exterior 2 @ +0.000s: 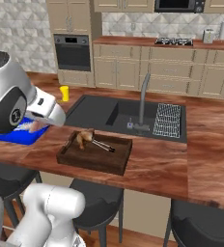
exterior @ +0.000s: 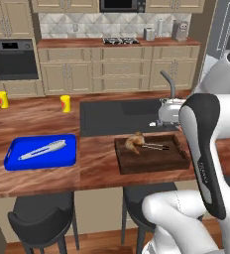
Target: Gather the avocado and eggplant from the fridge and place them on a tray on the dining counter. Then gather the steak and chicken drumstick from the fridge and place them on the other tray.
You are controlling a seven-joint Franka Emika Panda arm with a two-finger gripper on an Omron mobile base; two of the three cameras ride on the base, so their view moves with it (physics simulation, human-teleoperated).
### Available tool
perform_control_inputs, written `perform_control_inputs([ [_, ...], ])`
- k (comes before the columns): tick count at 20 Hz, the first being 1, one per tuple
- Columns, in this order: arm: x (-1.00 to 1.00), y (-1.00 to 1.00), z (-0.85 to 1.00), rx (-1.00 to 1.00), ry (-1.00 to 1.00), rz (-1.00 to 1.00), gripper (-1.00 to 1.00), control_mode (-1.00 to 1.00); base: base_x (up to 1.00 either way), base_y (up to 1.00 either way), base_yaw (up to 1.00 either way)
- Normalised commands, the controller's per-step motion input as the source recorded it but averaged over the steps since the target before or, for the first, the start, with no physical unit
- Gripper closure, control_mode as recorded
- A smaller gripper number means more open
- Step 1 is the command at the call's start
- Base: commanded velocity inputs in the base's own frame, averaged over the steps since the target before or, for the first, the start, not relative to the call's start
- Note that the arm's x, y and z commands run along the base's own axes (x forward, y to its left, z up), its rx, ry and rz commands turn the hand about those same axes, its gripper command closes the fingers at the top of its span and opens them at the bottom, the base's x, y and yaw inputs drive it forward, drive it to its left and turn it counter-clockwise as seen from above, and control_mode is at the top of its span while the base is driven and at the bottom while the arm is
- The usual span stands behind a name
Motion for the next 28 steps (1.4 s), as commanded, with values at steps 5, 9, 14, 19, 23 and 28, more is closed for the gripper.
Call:
perform_control_inputs([
  [5,0.14,-0.17,-0.70,0.05,0.20,0.00,1.00,-1.00,0.00,0.00,0.00],
  [9,0.00,-0.27,-0.77,0.00,0.10,0.00,1.00,-1.00,0.00,0.00,0.00],
  [14,0.33,-0.26,-0.35,0.00,0.01,-0.05,1.00,-1.00,0.00,0.00,0.00],
  [19,0.43,-0.38,-0.10,-0.04,0.00,-0.08,1.00,-1.00,0.00,0.00,0.00],
  [23,0.56,-0.27,-0.17,-0.04,0.03,-0.09,1.00,-1.00,0.00,0.00,0.00],
  [28,0.70,-0.09,-0.42,-0.04,0.13,-0.06,1.00,-1.00,0.00,0.00,0.00],
])
